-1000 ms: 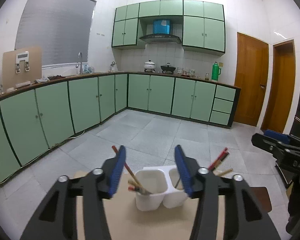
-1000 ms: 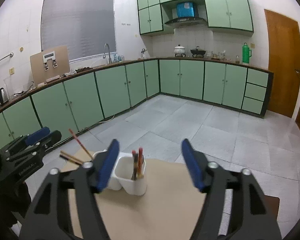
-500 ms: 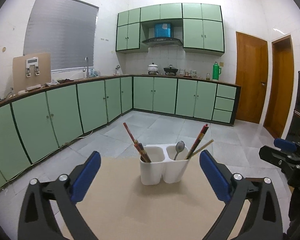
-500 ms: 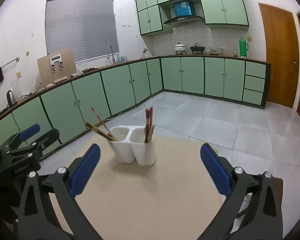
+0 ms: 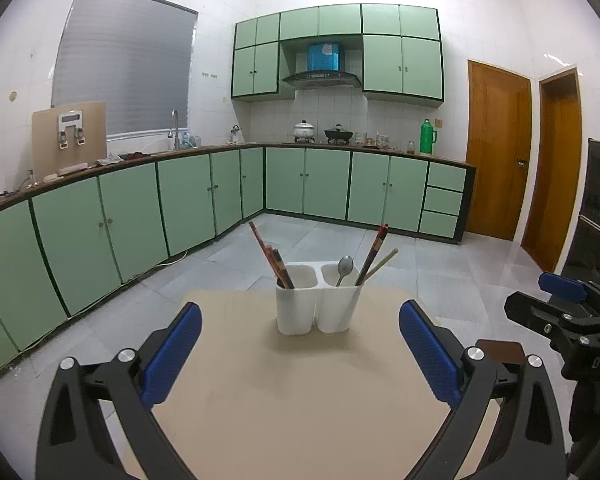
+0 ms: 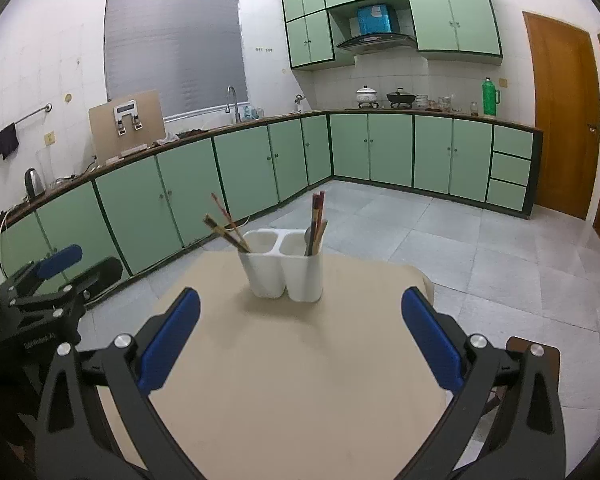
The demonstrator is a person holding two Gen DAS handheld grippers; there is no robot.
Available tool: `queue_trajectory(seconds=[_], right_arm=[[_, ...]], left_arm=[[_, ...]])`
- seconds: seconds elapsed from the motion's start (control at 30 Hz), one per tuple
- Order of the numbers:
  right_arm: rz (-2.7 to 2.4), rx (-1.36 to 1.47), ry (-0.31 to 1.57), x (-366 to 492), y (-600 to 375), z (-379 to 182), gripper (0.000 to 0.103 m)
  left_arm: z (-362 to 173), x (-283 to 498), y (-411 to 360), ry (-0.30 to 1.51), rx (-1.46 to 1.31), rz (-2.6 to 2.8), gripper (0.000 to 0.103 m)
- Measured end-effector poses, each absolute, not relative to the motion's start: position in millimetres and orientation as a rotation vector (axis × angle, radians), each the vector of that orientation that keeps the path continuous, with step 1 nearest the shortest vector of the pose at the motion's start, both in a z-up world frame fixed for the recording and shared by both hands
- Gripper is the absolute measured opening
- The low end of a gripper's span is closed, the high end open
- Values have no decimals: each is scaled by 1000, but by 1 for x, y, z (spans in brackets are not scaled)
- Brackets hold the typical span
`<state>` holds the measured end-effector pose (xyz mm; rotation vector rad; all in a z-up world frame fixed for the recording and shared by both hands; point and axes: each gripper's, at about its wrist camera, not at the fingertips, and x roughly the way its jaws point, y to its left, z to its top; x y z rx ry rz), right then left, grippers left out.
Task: Organize utensils
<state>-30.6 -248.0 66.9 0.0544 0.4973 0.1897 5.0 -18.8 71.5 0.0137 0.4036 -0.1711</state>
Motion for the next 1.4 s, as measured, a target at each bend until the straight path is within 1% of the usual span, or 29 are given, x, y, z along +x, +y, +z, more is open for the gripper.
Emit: queue_trajectory(seconds=[0.43,1.4], right_arm=[[183,9,459,-56,-242,67,98],[204,25,468,-55,-235,67,98]], left_arm=[[70,-22,-17,403,30,-171,97],[66,-34,-17,396,21,-166,97]])
